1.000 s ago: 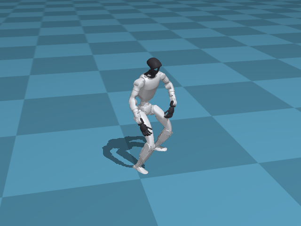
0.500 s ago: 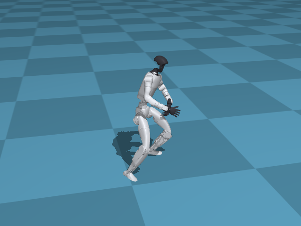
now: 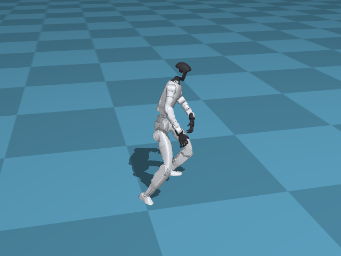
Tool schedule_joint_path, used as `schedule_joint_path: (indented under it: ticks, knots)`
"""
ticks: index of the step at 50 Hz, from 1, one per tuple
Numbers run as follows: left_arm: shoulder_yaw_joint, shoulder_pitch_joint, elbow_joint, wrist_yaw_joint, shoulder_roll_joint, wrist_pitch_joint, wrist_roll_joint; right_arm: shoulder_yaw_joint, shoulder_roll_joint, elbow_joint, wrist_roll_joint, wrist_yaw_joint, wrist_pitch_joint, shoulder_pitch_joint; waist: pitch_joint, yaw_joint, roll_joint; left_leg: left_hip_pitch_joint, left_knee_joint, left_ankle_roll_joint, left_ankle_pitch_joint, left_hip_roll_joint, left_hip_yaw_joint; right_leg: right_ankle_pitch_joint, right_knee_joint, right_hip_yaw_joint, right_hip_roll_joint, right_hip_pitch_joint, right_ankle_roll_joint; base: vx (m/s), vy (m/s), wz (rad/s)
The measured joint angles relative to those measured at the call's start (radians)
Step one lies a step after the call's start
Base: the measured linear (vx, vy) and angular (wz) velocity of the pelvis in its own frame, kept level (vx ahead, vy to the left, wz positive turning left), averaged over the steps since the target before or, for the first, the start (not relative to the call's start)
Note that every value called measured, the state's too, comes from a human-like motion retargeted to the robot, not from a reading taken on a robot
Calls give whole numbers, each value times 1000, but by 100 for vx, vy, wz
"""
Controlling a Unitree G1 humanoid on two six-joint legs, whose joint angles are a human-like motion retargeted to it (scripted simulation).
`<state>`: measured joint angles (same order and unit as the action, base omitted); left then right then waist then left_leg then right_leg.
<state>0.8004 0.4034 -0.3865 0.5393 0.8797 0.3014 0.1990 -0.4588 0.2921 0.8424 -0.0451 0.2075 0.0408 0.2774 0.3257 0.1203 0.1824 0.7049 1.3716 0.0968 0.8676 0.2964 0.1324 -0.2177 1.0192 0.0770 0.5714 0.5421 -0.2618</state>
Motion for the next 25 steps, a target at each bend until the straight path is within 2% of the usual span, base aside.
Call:
schedule_joint_path:
  ticks: [5, 15, 21, 25]
  knots:
    - [-55, -86, 111, 22, -94, -26, -34, 40, 24, -12, -8, 46, -1, -60, -21, -32, -36, -47, -66, 22, -25, 45, 1, 45, -19, -27, -81, -3, 0, 9, -15, -6]
    - [-202, -201, 273, -54, -318, -90, -122, 130, 113, -248, -88, 53, 29, -210, -46, -163, -67, -208, -226, 67, -84, 67, 10, -41, 3, -55, -110, -62, 5, 16, -22, 18]
    - [-280, -217, 288, -114, -427, -133, -197, 132, 159, -380, -160, 39, 50, -269, -59, -220, -87, -329, -368, 110, -154, 99, 4, -116, 26, -3, -131, -130, 79, 16, -34, 19]
    - [-317, -213, 272, -146, -477, -162, -245, 119, 183, -442, -214, 34, 56, -285, -65, -247, -105, -391, -451, 149, -257, 149, 18, -170, 28, 34, -163, -181, 126, 8, -35, 25]
